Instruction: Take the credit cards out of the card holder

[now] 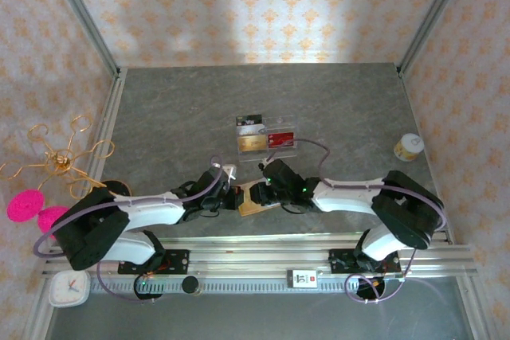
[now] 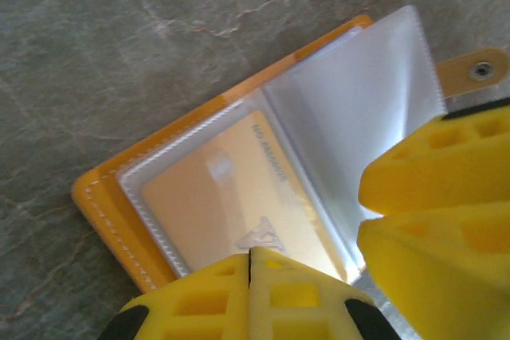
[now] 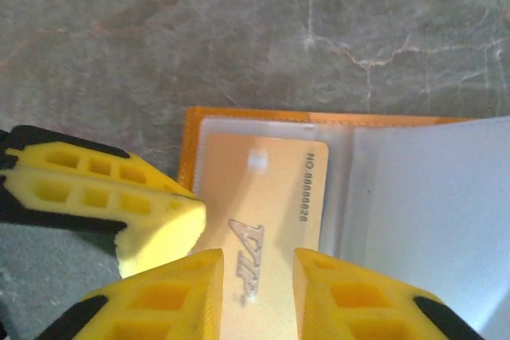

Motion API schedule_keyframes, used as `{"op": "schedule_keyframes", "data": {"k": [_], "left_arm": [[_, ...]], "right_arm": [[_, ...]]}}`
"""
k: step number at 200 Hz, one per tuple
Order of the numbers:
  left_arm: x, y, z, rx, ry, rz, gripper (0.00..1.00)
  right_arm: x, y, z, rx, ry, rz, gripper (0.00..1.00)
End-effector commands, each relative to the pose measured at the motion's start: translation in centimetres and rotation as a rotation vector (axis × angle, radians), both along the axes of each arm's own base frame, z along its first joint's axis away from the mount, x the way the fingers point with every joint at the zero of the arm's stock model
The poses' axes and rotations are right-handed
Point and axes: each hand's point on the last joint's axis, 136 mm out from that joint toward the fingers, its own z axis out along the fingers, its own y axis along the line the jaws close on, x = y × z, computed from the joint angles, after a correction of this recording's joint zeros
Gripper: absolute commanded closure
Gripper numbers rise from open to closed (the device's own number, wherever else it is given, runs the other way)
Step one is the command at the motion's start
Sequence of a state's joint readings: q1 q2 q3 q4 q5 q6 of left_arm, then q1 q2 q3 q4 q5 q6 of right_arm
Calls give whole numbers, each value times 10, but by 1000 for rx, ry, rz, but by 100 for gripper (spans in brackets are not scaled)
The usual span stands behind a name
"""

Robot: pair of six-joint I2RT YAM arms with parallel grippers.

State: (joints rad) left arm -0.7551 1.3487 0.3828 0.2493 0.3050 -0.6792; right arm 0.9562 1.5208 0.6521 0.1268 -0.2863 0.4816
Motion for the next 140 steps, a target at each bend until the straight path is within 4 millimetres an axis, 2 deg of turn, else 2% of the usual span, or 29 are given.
{"op": "schedule_keyframes", "data": {"k": [1, 39, 78, 96, 120, 130, 140], "left_arm": [[6, 5, -6, 46, -14, 3, 100], [5, 9, -13, 69, -3, -5, 100], [3, 10, -16, 84, 1, -20, 100], [5, 10, -14, 97, -8, -26, 100], [7, 12, -13, 125, -24, -44, 100], [7, 11, -13, 129, -26, -46, 100], [7, 11, -14, 132, -24, -49, 100]], "right_arm": [[7, 4, 1, -1, 6, -26, 72], [5, 2, -14, -28, 30, -21, 71], [5, -2, -10, -31, 18, -27, 72], [9, -7, 1, -38, -28, -55, 72], [7, 1, 32, 51, -78, -28, 72], [3, 6, 31, 60, -56, -4, 72], [2, 9, 22, 43, -28, 6, 73]]}}
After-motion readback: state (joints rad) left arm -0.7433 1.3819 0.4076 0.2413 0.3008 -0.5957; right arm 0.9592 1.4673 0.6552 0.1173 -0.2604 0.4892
